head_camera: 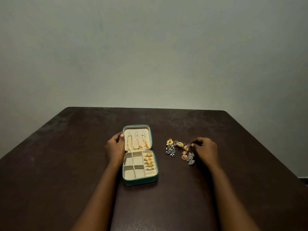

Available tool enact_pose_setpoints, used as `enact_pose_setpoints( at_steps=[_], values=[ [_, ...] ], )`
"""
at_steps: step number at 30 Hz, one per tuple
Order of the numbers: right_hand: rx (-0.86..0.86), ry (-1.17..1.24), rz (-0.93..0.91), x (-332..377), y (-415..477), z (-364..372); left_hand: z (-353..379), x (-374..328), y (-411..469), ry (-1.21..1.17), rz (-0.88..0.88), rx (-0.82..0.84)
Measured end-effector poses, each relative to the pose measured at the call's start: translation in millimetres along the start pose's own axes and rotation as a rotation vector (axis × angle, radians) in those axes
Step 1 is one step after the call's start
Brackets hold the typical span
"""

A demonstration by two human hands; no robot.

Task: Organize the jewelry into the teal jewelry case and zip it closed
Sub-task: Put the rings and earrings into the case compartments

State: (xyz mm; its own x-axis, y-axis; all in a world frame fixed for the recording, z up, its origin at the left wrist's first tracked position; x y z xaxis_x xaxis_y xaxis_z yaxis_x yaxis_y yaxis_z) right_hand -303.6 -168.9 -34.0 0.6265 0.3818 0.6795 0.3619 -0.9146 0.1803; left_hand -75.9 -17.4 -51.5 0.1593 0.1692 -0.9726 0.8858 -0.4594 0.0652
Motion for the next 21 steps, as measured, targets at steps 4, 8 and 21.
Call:
enact_pose_setpoints(
  at_steps=[4,8,21],
  values=[
    [0.074,-0.035,-0.097,6,0,10,-3,-1,0,-0.02,-0.02,0.005],
    [0.122,-0.026,-0.118,6,1,15,-12,-4,1,-0.031,-0.046,-0.031],
    [0.11,0.252,0.079,-17,3,-11,62,-89,-53,0.539,0.381,0.575]
  ],
)
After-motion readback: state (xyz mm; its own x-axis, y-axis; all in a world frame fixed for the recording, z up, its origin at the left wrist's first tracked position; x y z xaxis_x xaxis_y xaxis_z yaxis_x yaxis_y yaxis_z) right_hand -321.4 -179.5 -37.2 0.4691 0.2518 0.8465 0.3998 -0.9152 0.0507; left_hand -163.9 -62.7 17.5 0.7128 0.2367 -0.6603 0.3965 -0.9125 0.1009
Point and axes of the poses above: each hand's wrist, its own y-axis towards the middle knuckle, its own z-axis out of the palm, x = y × z, the point moved 1 cm from there along y, towards the middle knuckle, and after that the axes turned 5 degrees about x, right-handed, at the moved point
